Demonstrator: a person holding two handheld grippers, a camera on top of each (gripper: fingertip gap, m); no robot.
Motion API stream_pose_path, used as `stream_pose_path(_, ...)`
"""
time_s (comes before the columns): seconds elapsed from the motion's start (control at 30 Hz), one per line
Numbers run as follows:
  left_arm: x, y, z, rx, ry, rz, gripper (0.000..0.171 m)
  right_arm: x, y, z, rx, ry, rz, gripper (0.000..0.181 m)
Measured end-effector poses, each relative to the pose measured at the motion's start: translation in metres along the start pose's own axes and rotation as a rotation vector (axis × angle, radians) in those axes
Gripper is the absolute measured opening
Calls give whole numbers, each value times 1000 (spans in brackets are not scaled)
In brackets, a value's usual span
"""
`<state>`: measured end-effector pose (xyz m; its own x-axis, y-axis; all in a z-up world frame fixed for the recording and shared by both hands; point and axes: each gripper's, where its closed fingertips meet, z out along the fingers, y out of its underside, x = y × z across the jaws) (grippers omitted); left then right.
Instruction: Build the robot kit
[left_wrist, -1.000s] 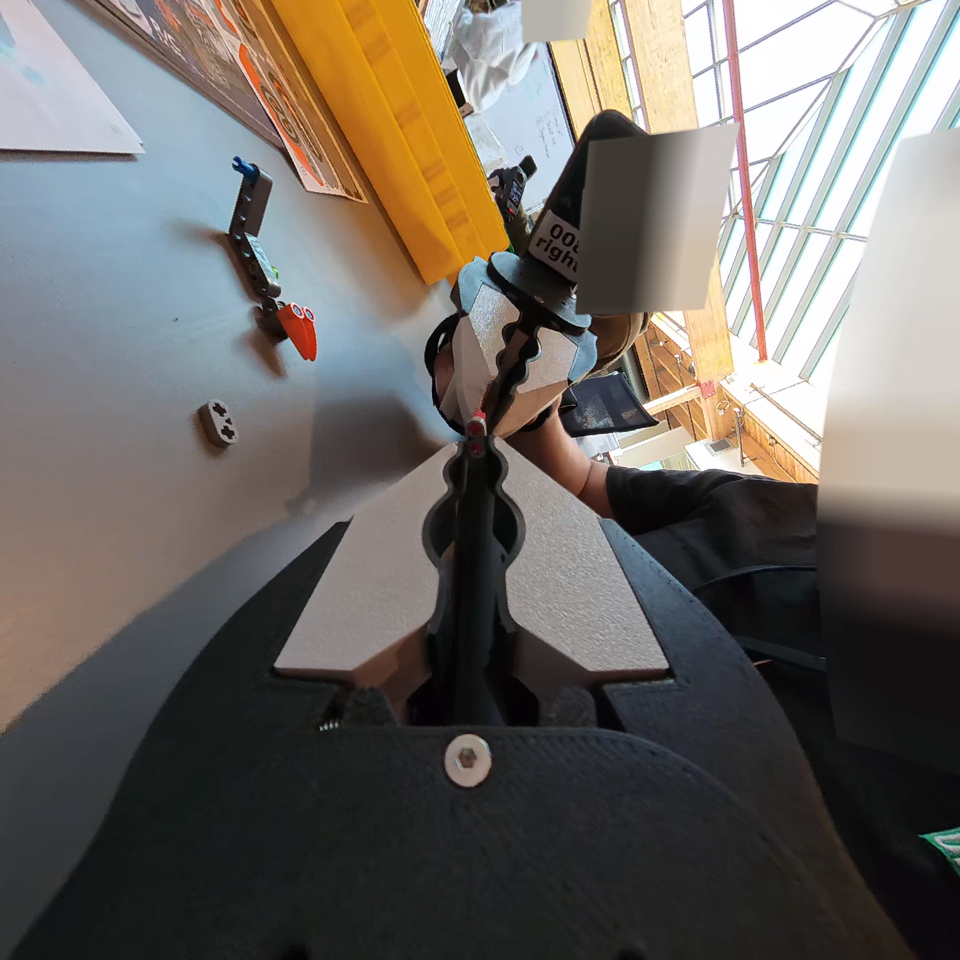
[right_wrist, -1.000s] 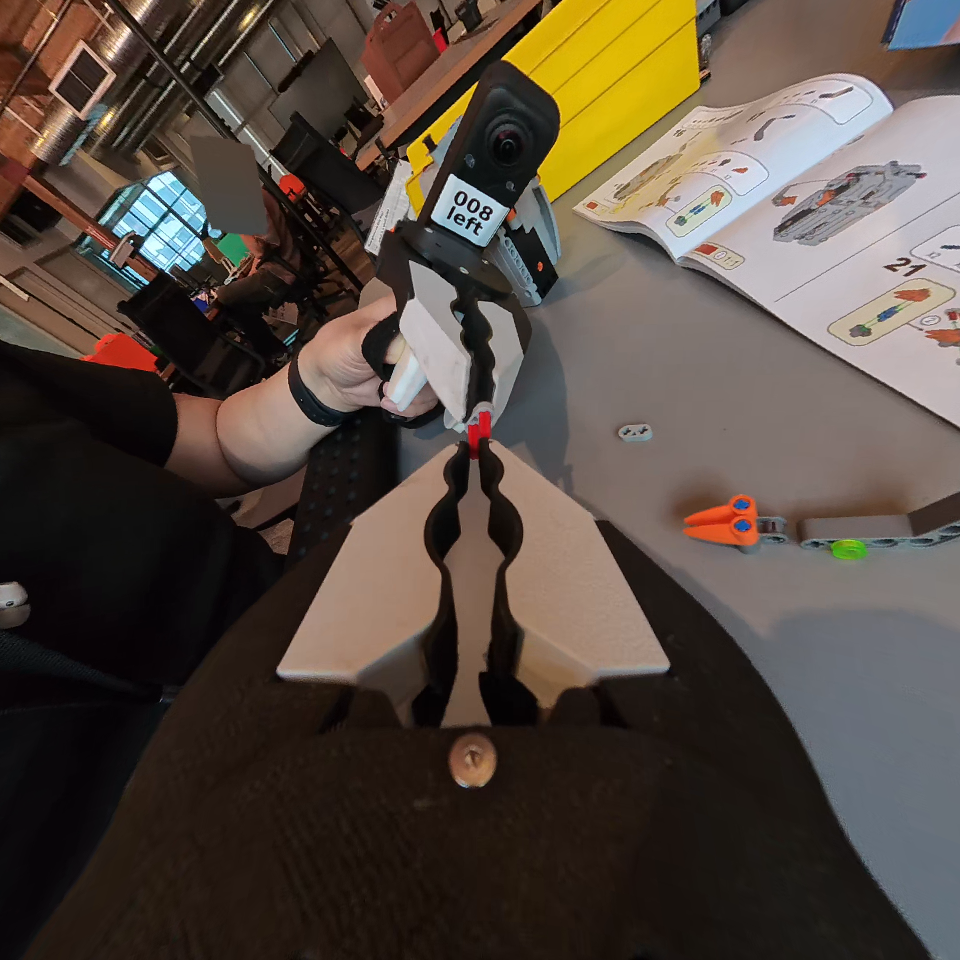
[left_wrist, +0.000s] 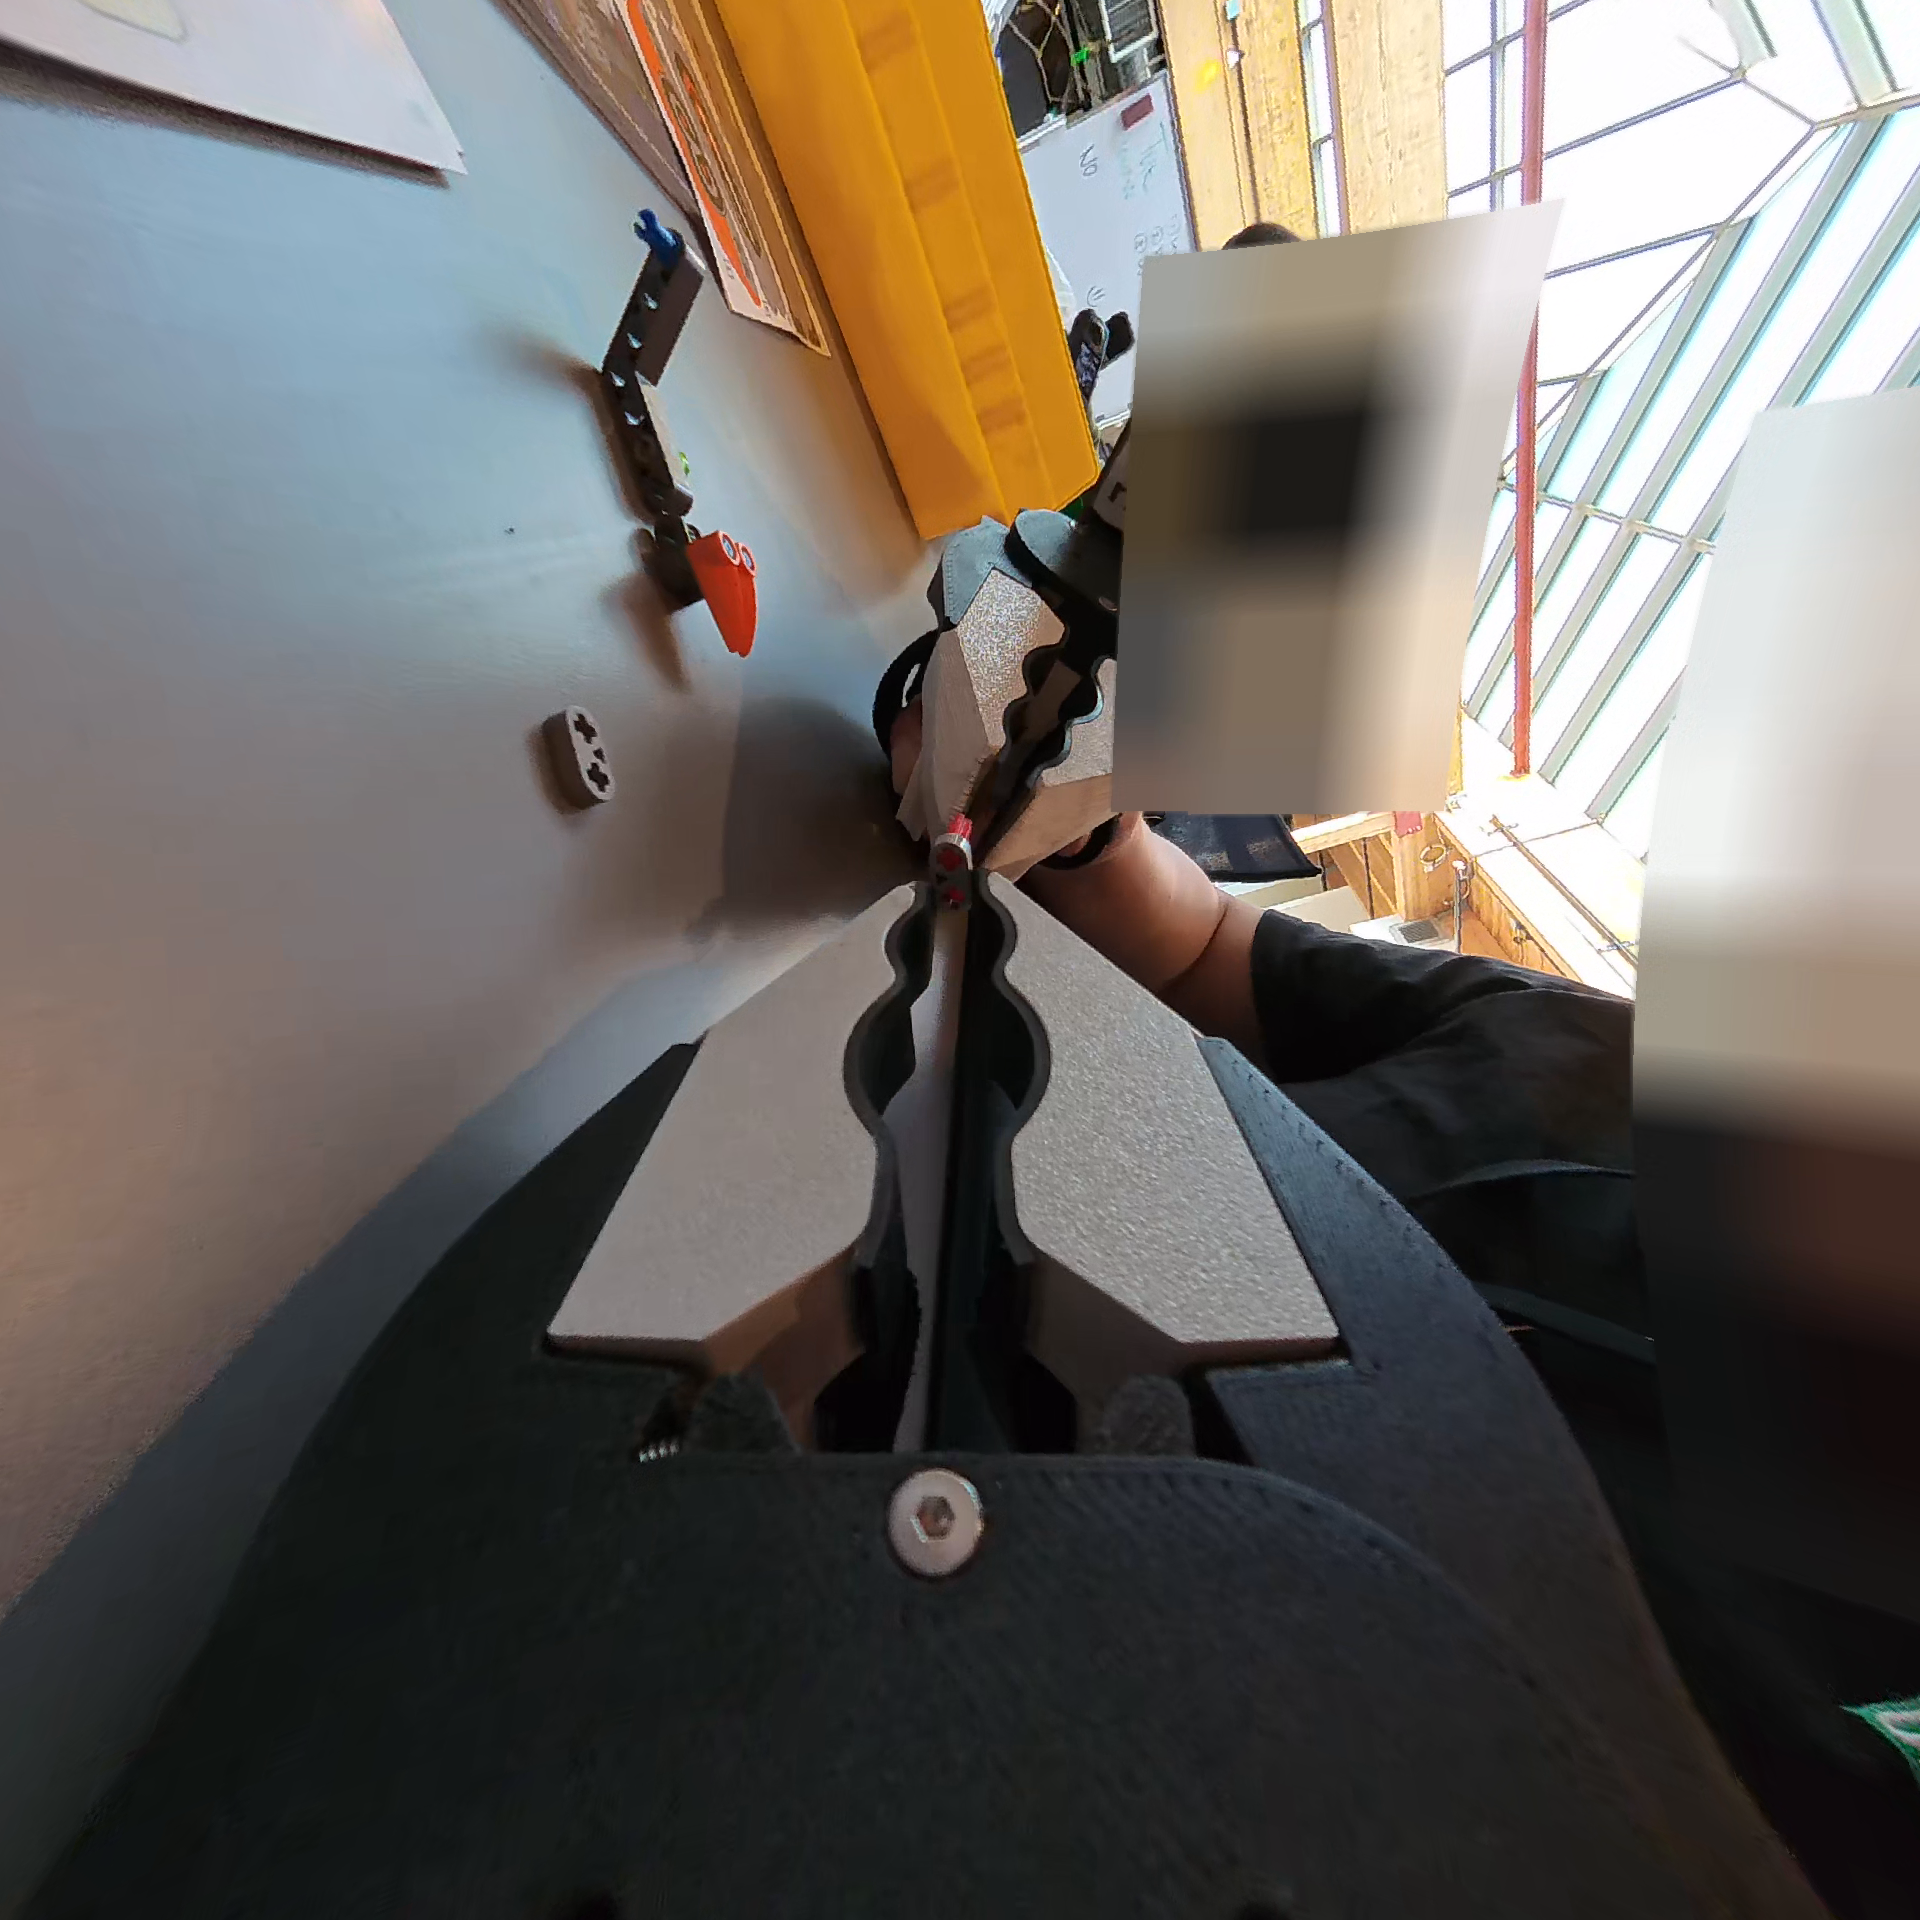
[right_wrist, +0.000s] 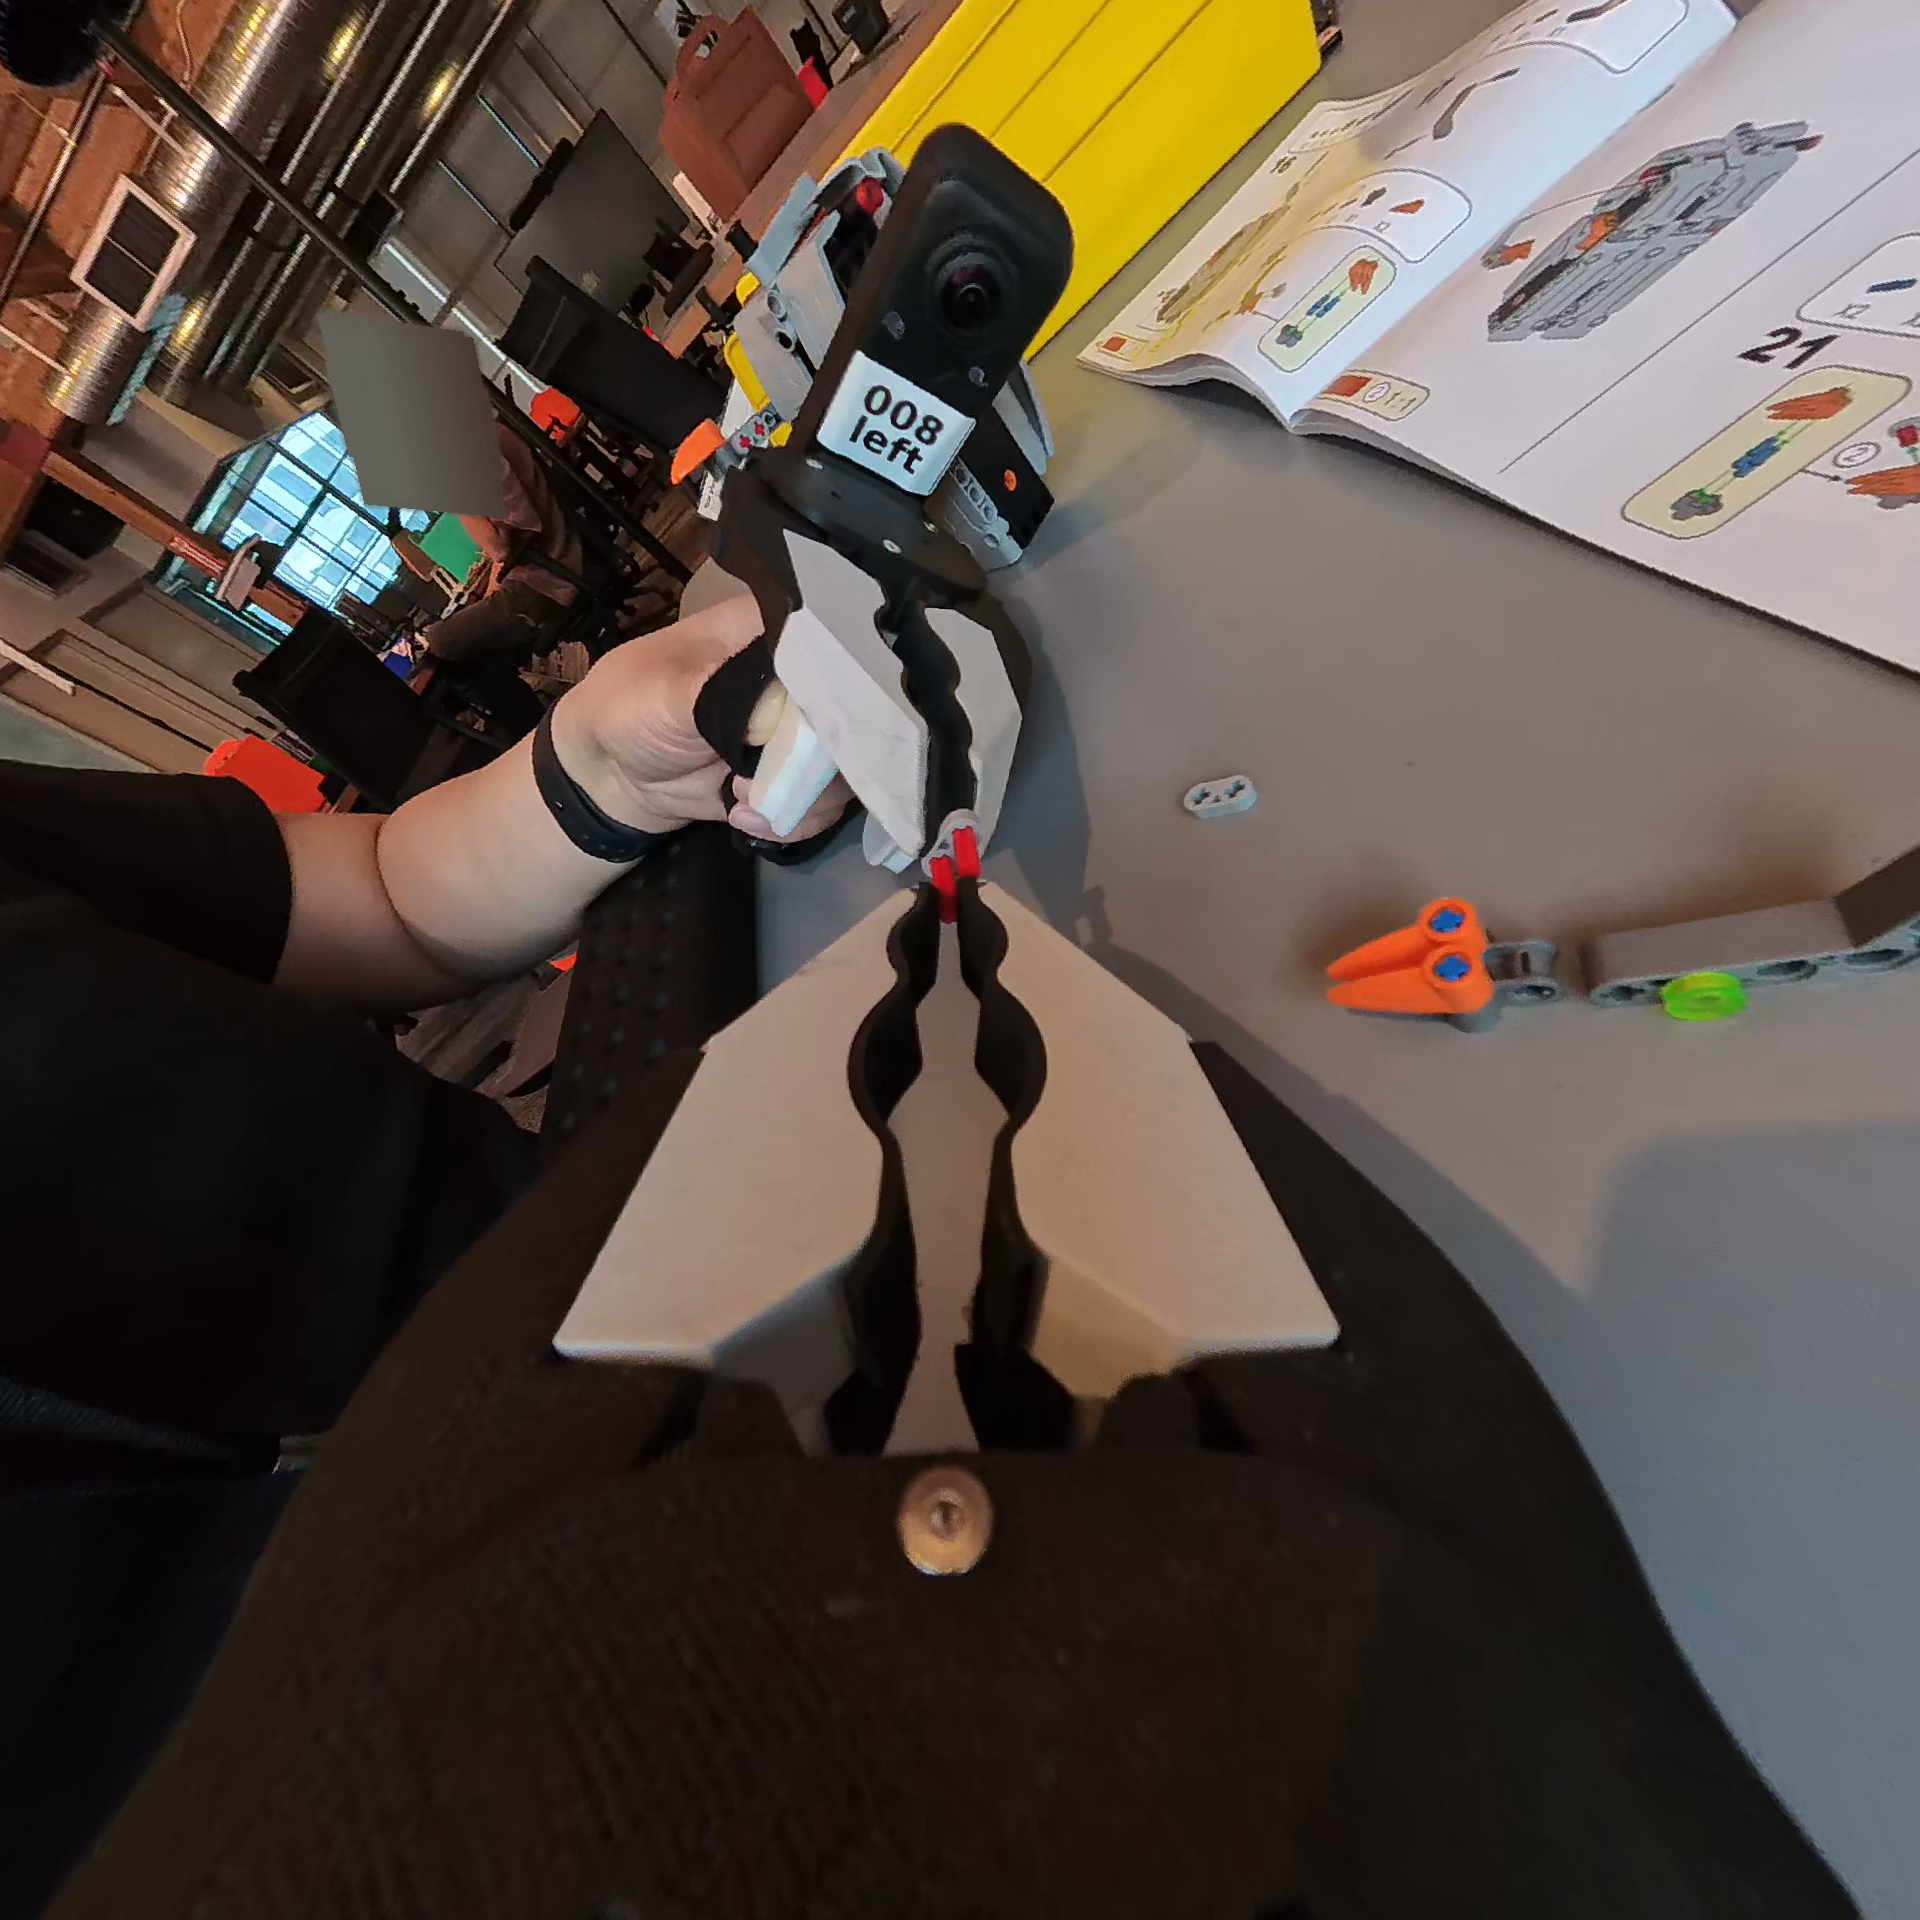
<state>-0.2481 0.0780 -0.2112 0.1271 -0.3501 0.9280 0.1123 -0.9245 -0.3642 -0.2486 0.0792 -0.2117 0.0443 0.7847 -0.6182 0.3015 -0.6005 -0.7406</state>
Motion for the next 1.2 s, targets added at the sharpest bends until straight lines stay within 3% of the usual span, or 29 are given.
stream_pose_path(0.7, -10, 6, 5, -49, -62, -9, 5, 3, 2, 3, -8, 20, 19, 4)
stream_pose_path(0.9, -7, 1, 4, -18, -21, -43, 5, 2, -3, 1, 13, 2, 13, 4)
stream_pose_path(1.1, -1, -5, 1, 23, 45, -87, 6, -3, -14, 0, 67, 73, -202, 21)
stream_pose_path(1.2, 3, -8, -1, 42, 79, -106, 5, -6, -18, 0, 80, 128, -344, 22)
